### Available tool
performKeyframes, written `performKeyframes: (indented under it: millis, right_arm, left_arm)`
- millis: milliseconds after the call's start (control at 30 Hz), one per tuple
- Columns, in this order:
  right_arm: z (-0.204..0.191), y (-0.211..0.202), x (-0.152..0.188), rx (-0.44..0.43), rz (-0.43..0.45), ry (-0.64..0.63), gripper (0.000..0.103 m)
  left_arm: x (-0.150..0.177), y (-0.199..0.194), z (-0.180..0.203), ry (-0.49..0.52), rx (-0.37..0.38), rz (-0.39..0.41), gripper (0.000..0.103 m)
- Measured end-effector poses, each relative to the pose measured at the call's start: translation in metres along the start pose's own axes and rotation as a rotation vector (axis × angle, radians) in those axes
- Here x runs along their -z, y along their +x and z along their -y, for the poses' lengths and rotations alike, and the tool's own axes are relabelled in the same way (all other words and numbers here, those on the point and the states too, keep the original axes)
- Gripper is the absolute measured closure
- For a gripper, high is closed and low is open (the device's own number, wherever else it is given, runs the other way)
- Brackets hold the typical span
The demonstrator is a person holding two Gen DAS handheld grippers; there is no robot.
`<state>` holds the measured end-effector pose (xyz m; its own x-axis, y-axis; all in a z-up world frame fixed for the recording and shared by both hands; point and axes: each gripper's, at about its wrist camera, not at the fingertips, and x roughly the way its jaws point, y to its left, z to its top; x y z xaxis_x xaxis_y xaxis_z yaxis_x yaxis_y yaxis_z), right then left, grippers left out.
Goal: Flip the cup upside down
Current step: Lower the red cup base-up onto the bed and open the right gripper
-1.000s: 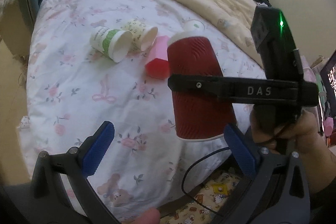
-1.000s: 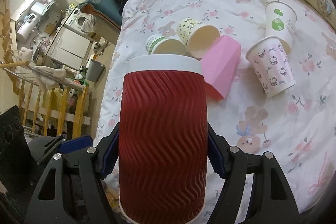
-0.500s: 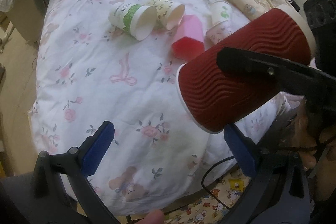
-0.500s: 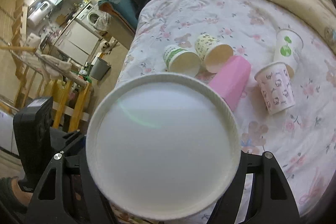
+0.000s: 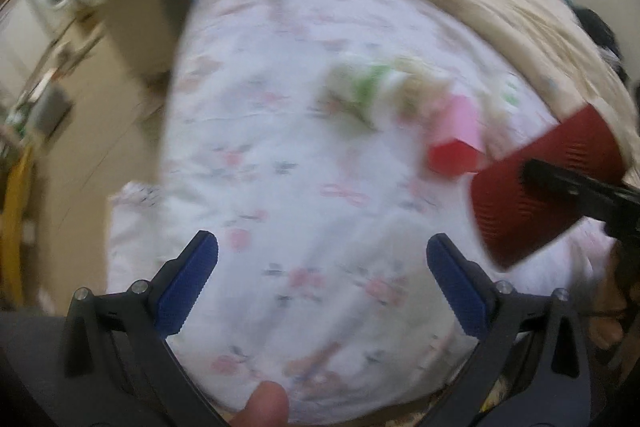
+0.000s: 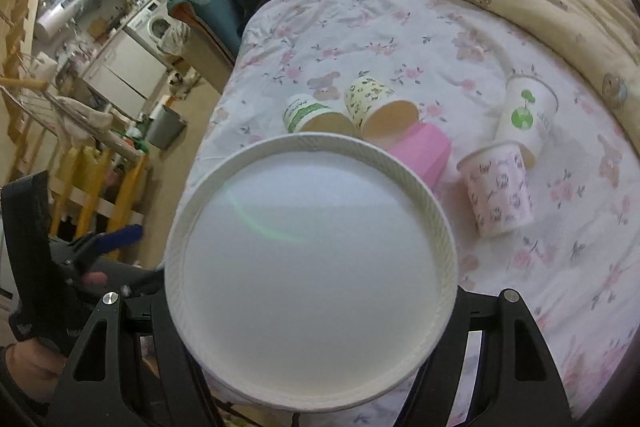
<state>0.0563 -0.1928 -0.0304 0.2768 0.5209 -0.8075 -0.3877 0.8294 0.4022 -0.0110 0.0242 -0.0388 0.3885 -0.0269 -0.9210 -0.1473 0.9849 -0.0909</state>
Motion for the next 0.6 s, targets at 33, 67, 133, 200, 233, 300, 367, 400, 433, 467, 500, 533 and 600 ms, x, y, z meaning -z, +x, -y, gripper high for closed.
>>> performKeyframes:
  millis: [33,67,133,200,233,300,367,400,433,467,500,533,600]
  right_arm:
    - [-0.001,0.002,-0.004,0.005,-0.002,-0.005,0.029]
    - [-0.003,0.005,-0.010,0.009,-0.002,-0.012,0.029]
    - [-0.006,0.013,-0.021,0.010,-0.005,-0.018,0.029]
    - [-0.010,0.021,-0.032,0.001,-0.004,-0.022,0.029]
    - [-0.014,0.025,-0.036,0.003,-0.005,-0.031,0.029]
    - [-0.024,0.037,-0.043,0.020,-0.013,-0.068,0.029]
    - [-0.035,0.053,-0.048,0.036,-0.028,-0.106,0.029]
    - [-0.038,0.061,-0.049,0.045,-0.036,-0.118,0.029]
    - [-0.043,0.072,-0.049,0.066,-0.049,-0.140,0.029]
    - [-0.047,0.081,-0.048,0.093,-0.063,-0.165,0.029]
    - [-0.051,0.088,-0.048,0.122,-0.071,-0.192,0.029]
    - [-0.055,0.095,-0.046,0.152,-0.077,-0.224,0.029]
    - [-0.061,0.107,-0.042,0.209,-0.077,-0.286,0.029]
  left_arm:
    - [-0.002,0.003,-0.008,-0.029,-0.019,-0.012,0.000]
    - [-0.003,0.007,-0.018,-0.071,-0.030,-0.026,0.000]
    - [-0.004,0.011,-0.030,-0.116,-0.039,-0.039,0.000]
    - [-0.005,0.014,-0.036,-0.138,-0.058,-0.050,0.000]
    - [-0.004,0.014,-0.038,-0.143,-0.061,-0.051,0.000]
    - [-0.005,0.013,-0.040,-0.150,-0.059,-0.050,0.000]
    - [-0.004,0.011,-0.041,-0.152,-0.062,-0.046,0.000]
    - [-0.005,0.010,-0.041,-0.153,-0.063,-0.043,0.000]
    - [-0.006,0.010,-0.042,-0.154,-0.062,-0.041,0.000]
    - [-0.006,0.009,-0.042,-0.153,-0.061,-0.042,0.000]
    - [-0.006,0.010,-0.043,-0.155,-0.060,-0.043,0.000]
    - [-0.006,0.009,-0.043,-0.156,-0.059,-0.044,0.000]
    - [-0.006,0.009,-0.044,-0.159,-0.053,-0.051,0.000]
